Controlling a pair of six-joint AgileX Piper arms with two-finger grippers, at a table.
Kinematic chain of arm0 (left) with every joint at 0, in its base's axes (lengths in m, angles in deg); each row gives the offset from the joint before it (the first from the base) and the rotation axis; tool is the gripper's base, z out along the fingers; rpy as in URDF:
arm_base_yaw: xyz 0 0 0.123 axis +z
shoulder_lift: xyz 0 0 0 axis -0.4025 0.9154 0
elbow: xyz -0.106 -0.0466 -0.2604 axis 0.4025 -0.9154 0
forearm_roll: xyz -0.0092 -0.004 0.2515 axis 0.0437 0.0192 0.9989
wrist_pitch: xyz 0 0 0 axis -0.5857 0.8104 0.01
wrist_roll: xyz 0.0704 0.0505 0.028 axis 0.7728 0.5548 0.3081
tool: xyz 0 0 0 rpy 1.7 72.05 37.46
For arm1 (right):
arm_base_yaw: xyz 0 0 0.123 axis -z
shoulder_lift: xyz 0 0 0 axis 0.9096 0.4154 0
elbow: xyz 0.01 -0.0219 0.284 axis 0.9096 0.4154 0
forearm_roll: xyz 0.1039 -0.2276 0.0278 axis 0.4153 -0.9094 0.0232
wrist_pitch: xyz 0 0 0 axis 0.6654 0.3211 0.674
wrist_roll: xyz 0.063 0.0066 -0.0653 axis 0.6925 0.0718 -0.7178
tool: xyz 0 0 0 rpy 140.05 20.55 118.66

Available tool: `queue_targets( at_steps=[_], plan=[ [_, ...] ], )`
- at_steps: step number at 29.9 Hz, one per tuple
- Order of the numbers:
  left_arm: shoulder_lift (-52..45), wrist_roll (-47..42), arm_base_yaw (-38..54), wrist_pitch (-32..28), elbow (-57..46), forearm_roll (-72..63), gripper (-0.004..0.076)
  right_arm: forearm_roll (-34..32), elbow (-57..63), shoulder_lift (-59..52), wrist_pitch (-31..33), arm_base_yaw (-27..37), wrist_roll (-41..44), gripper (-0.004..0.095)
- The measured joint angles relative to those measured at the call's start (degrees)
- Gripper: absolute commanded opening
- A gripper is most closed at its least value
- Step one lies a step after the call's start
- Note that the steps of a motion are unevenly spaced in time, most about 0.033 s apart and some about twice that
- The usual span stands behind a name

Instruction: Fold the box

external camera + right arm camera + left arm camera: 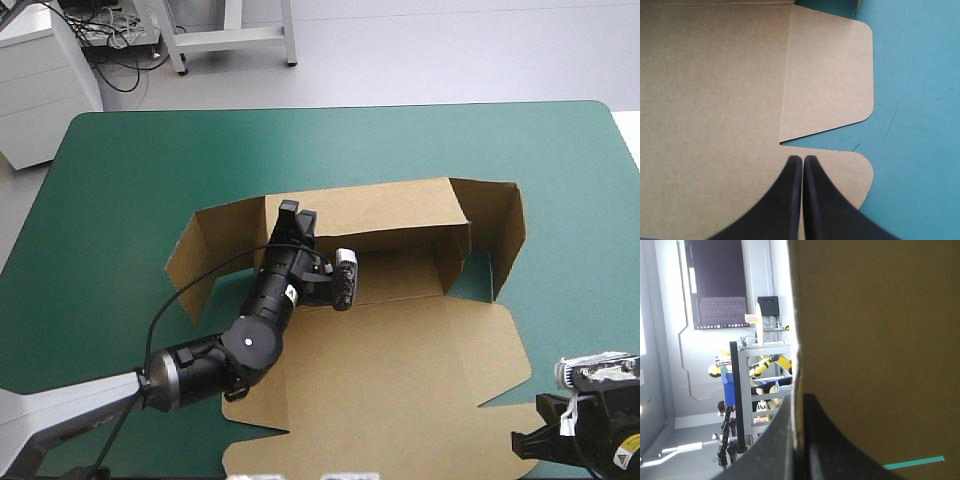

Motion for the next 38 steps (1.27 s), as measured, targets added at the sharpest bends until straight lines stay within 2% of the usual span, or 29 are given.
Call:
queue_targets(
  at_steps=[4,9,30,38],
  plan=[
    [1.13,-2.71,-3.25,5.11,0.00,-0.45,-0.0032,0.00,0.00,0.00,0.00,0.00,0.00,-0.0008],
    [1.95,-3.17,-3.64,7.25,0.00,-0.83,-0.0032,0.00,0.00,0.00,0.00,0.00,0.00,-0.0008],
    [2.01,-4.34,-3.66,7.57,0.00,-0.84,-0.0032,0.00,0.00,0.00,-0.06,0.00,0.02,-0.0008],
    [2.01,-4.36,-3.66,7.57,0.00,-0.84,-0.0032,0.00,0.00,0.00,-2.36,0.00,0.07,-0.0008]
  ],
)
